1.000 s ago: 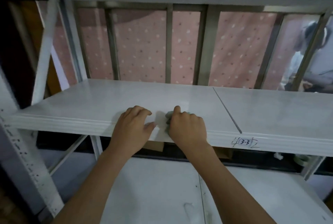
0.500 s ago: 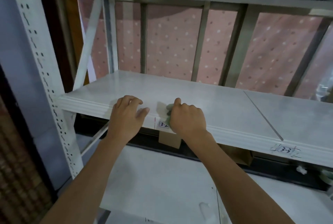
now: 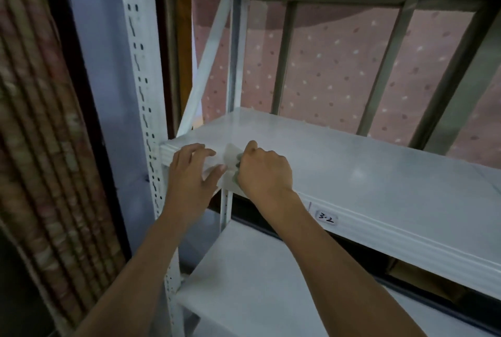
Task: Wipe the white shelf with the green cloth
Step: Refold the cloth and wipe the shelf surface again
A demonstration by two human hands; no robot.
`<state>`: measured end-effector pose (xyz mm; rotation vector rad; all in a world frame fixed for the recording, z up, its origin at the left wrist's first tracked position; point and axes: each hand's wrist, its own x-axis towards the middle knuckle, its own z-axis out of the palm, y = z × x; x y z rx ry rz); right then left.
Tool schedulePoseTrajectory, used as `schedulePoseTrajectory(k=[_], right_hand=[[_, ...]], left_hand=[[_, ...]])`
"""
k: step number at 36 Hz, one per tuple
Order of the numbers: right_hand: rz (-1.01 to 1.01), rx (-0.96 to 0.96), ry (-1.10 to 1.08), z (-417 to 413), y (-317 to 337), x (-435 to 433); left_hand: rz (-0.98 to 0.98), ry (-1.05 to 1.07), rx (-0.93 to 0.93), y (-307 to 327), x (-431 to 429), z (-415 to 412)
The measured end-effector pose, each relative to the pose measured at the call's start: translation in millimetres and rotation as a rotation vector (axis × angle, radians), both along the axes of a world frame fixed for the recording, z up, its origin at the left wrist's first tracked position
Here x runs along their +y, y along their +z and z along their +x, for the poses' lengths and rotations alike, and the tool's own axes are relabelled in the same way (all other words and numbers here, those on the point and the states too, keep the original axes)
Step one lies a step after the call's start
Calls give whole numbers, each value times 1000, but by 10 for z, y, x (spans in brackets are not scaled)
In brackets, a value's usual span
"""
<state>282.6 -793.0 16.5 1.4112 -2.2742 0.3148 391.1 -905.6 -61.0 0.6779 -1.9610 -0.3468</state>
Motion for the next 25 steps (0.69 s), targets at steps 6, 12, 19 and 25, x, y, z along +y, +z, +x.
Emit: schedulePoseTrajectory(k=[6, 12, 19, 25], right_hand=[[-29, 23, -5, 251, -30, -465], [-30, 17, 8, 491, -8, -966], [-31, 65, 16, 713, -36, -1458], [-53, 28, -6, 881, -28, -1669]], left_hand=[[5, 34, -3, -81, -457, 295], [-11, 167, -41, -167, -924, 593], [13, 207, -20, -144, -1195, 816], [203, 103, 17, -97, -1210, 863]])
